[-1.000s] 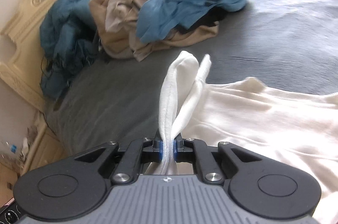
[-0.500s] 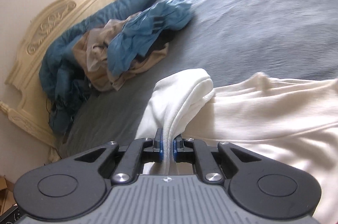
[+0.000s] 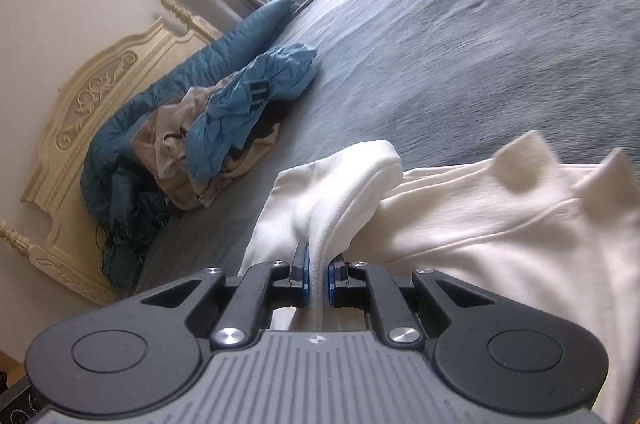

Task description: Fold clothes

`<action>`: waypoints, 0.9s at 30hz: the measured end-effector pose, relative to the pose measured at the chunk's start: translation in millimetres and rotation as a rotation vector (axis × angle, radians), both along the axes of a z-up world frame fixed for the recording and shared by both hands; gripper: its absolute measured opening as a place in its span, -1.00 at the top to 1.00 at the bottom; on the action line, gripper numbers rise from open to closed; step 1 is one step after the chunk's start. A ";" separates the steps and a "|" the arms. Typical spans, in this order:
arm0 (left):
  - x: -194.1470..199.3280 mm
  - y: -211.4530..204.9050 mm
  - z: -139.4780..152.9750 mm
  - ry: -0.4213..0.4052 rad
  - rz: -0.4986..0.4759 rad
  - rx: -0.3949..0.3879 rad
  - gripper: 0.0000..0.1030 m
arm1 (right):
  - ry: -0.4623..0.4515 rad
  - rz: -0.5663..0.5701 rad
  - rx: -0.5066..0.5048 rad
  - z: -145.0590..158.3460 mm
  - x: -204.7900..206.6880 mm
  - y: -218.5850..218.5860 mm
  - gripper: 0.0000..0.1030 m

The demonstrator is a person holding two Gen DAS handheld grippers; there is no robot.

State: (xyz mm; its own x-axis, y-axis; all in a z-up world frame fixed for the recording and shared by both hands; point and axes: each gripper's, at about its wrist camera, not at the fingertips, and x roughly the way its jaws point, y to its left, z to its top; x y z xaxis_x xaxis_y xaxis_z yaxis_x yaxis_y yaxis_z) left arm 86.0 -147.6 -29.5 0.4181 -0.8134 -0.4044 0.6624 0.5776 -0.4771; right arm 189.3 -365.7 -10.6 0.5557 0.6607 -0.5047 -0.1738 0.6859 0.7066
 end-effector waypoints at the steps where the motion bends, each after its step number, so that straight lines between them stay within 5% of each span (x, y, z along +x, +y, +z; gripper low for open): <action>1: 0.0 -5.7 -0.6 0.001 -0.010 0.008 0.85 | -0.004 -0.006 0.004 -0.7 -1.8 -5.9 0.81; 27: -15.9 -96.0 -35.4 0.057 -0.194 0.173 0.83 | -0.006 -0.176 0.156 -62.6 -76.5 -111.2 0.81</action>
State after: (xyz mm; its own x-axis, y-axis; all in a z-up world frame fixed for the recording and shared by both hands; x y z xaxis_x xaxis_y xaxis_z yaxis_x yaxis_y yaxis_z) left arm 70.1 -243.6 -64.9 0.2337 -0.7927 -0.5630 0.7437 0.5188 -0.4217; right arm 112.8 -476.9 -73.2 0.6721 0.6229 -0.4004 -0.0655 0.5886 0.8057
